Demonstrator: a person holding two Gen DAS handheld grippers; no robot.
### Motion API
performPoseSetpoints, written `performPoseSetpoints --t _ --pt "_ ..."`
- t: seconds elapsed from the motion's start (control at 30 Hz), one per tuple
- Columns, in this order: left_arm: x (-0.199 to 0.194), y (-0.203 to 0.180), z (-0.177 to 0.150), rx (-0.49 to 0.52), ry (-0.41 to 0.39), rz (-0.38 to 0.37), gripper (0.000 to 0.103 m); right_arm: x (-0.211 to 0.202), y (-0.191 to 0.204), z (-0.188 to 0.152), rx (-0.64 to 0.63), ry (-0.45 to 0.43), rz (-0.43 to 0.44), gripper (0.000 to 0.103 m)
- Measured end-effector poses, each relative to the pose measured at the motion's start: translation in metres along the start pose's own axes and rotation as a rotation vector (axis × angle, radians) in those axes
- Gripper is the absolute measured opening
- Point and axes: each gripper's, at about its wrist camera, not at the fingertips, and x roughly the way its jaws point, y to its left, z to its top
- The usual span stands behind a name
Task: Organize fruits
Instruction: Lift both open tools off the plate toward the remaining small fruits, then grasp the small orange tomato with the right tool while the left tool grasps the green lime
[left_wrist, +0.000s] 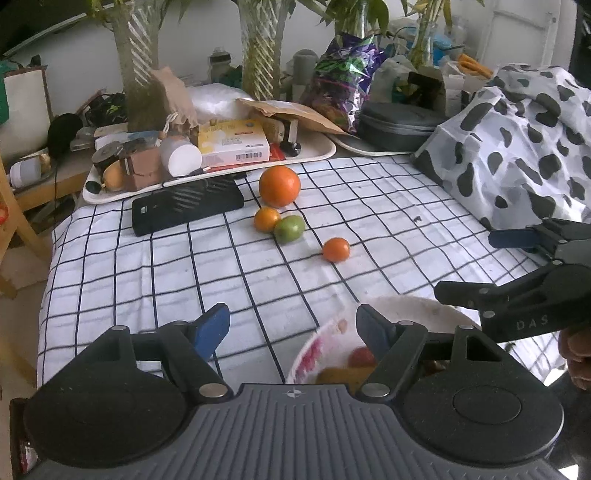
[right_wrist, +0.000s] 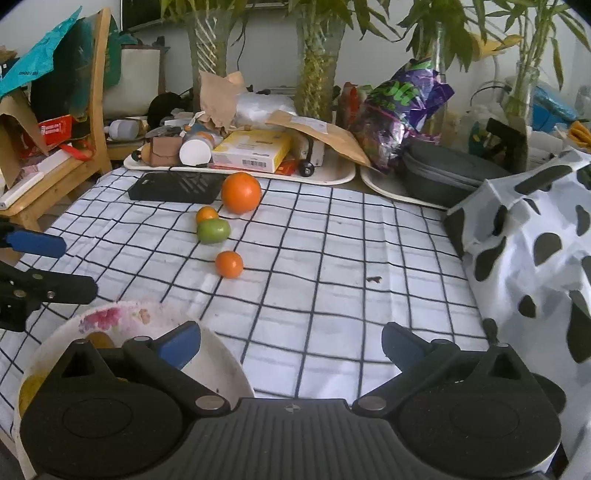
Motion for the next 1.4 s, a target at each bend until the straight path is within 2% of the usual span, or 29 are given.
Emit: performPoseSetpoints --t 0.57,0.63,0.73,0.8,1.03,1.23,1.3,1.4 --pt "0.044 0.019 0.041 0.036 0.008 0.034 0.074 0.057 0.005 0.036 -0.066 0.033 0.142 0.103" --pt "0.049 0.022 0.045 0.037 0.009 0.036 0.074 0.064 0.008 0.040 -0.082 0.039 0.167 0.100" --pt "0.055 0.026 0.049 0.044 0.016 0.041 0.074 0.076 0.013 0.045 -0.102 0.058 0.200 0.088" --pt "0.058 0.028 0.051 0.049 0.019 0.046 0.074 0.084 0.016 0.048 -0.113 0.069 0.221 0.085" --pt "0.065 0.035 0.055 0.048 0.024 0.054 0.074 0.103 0.024 0.055 -0.151 0.091 0.275 0.057" --pt "0.066 0.035 0.055 0.055 0.025 0.053 0.074 0.118 0.029 0.056 -0.176 0.119 0.273 0.037" --pt "0.067 0.034 0.055 0.062 0.026 0.051 0.074 0.118 0.032 0.056 -0.204 0.113 0.261 0.027" --pt "0.068 0.033 0.054 0.051 0.018 0.030 0.074 0.117 0.030 0.057 -0.196 0.125 0.257 0.026"
